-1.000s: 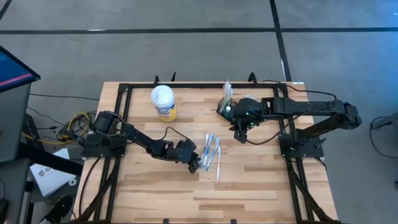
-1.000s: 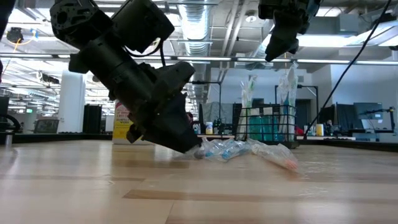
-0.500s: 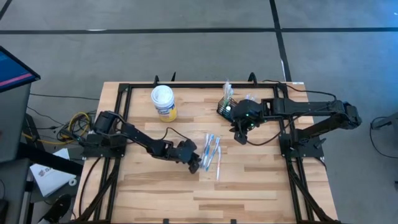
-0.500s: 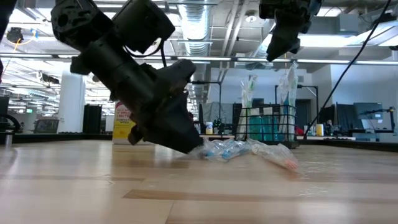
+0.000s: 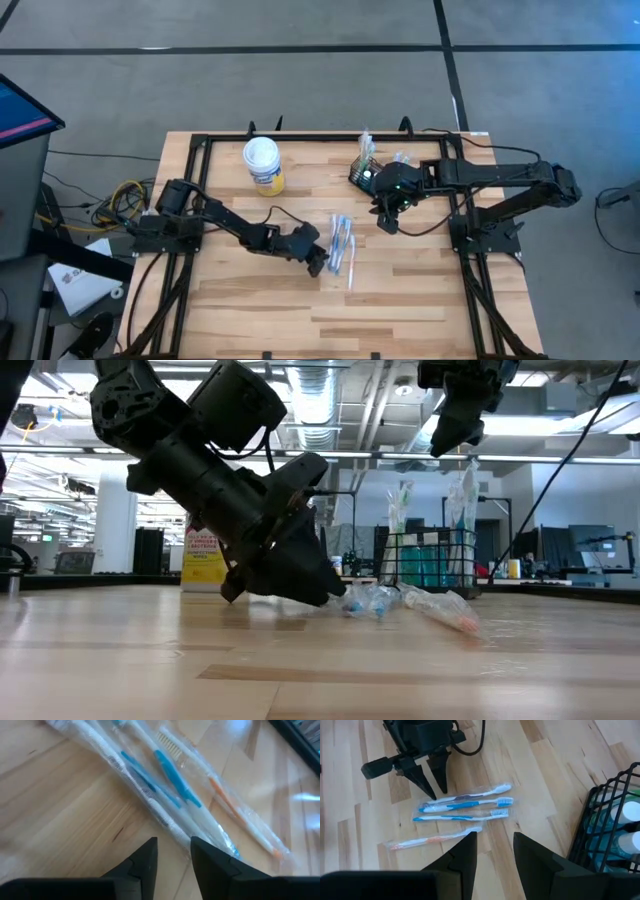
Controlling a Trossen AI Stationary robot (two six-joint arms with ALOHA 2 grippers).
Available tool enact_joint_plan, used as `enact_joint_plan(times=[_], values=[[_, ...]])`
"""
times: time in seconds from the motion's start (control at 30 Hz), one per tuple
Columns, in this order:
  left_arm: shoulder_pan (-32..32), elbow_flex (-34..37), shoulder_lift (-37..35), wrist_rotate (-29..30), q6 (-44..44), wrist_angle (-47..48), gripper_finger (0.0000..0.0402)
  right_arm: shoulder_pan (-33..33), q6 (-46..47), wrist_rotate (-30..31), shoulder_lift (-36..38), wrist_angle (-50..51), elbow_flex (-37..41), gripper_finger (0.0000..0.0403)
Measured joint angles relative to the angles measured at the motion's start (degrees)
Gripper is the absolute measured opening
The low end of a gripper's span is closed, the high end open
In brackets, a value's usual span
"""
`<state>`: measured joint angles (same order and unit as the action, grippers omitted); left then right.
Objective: Pick & Place toothbrushing station
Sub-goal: Put the violet toothbrush into the black wire organizer
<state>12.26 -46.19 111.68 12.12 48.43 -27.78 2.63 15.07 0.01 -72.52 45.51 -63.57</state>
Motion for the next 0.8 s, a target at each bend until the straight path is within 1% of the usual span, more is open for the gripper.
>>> enact_joint_plan(times=[0.1,0.17,0.27,0.3,0.33,0.47,0.8], values=[[-0.46,-0.08,0.85,-0.48,-0.51,-2.76,0.0097,0.00,0.00,0.02,0.01,-0.08,0.00,0.0118],[-0.84,-0.16,1.54,-1.13,-1.54,-4.30,0.0080,0.00,0.00,0.02,-0.01,-0.08,0.00,0.0118],[-1.21,-0.20,2.57,-3.36,-3.47,-7.26,0.0029,0.00,0.00,0.02,0.01,-0.10,0.00,0.0118],[-1.31,-0.20,2.97,-4.00,-4.42,-7.95,0.0015,0.00,0.00,0.00,0.01,-0.08,0.00,0.0118],[-1.32,-0.20,3.12,-4.05,-4.59,-7.96,0.0009,0.00,0.00,0.01,0.01,-0.08,0.00,0.0118],[-1.32,-0.15,3.19,-4.02,-5.22,-7.29,0.0001,0.00,0.00,0.02,0.01,-0.10,0.00,0.0118],[-0.17,0.32,0.24,-3.40,-9.40,-5.94,0.0000,0.00,0.61,0.02,0.01,-0.10,0.00,0.0118]])
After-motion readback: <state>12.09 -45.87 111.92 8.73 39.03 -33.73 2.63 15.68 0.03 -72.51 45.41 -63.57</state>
